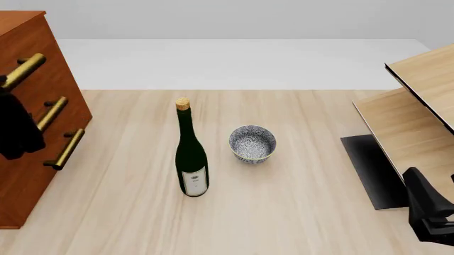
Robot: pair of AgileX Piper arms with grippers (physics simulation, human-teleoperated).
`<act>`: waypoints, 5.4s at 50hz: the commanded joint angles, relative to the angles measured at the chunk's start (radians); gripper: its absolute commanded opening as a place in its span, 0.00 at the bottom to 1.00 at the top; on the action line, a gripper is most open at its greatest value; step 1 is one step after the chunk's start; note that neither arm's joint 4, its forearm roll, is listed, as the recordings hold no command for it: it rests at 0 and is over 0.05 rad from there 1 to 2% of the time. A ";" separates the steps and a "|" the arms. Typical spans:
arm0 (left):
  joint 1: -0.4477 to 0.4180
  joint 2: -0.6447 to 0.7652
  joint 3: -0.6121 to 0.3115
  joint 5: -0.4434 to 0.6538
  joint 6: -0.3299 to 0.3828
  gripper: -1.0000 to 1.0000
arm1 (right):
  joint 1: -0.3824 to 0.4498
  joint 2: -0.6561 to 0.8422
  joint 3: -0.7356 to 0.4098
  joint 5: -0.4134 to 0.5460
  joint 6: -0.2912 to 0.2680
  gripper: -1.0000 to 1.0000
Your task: Close the bottom drawer of the cabinet and open the top drawer.
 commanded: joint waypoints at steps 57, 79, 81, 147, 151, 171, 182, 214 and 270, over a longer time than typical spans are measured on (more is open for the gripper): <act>0.050 0.054 -0.057 -0.064 0.040 0.00 | 0.002 -0.003 0.000 0.002 0.001 1.00; -0.032 0.044 -0.054 -0.090 0.069 0.00 | 0.001 -0.019 -0.001 0.017 0.003 1.00; -0.043 0.046 -0.045 -0.101 0.077 0.00 | 0.001 -0.019 -0.002 0.017 0.003 1.00; -0.212 0.060 -0.086 -0.085 0.091 0.00 | 0.001 -0.017 -0.007 0.018 0.017 1.00; -0.216 0.061 -0.083 -0.086 0.096 0.00 | 0.000 -0.015 -0.007 0.016 0.018 1.00; -0.213 0.056 -0.083 -0.082 0.092 0.00 | -0.002 -0.024 -0.008 0.026 0.020 1.00; -0.211 0.059 -0.086 -0.078 0.090 0.00 | -0.002 -0.025 -0.008 0.027 0.021 1.00; -0.213 0.063 -0.090 -0.073 0.068 1.00 | 0.000 -0.017 -0.008 0.019 0.023 1.00; -0.299 0.040 -0.062 -0.017 -0.052 1.00 | -0.006 -0.018 -0.011 0.023 0.046 1.00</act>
